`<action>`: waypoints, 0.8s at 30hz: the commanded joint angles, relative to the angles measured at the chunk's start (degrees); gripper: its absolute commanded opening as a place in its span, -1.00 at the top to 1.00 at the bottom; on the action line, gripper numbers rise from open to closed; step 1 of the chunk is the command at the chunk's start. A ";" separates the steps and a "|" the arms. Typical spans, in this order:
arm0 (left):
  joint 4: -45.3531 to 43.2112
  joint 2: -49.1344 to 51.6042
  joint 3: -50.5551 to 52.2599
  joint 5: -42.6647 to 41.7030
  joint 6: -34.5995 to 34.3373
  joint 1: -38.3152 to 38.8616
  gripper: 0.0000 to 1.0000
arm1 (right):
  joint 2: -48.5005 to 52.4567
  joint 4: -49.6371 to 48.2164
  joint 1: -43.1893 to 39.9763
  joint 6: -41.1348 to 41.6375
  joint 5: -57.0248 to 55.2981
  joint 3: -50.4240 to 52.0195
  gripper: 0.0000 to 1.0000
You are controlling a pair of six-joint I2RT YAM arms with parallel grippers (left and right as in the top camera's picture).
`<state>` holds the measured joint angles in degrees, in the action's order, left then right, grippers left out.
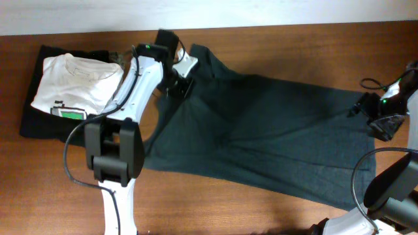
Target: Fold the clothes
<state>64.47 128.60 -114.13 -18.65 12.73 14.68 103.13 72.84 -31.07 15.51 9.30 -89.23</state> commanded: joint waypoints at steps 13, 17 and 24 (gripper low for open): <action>7.87 -8.41 -4.46 0.48 1.09 0.07 0.99 | -0.46 -4.83 -9.09 2.93 -7.61 22.47 -0.47; 8.26 -8.41 -4.46 0.50 1.09 0.07 0.99 | -0.46 -7.26 -12.98 4.85 -8.87 22.71 -0.50; 8.46 -8.41 -4.46 0.50 1.09 0.07 0.99 | -0.42 -13.53 -13.27 9.40 -14.86 24.59 -0.33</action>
<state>72.69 121.93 -117.99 -18.41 12.91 14.68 103.18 59.61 -44.18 22.20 -1.65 -65.71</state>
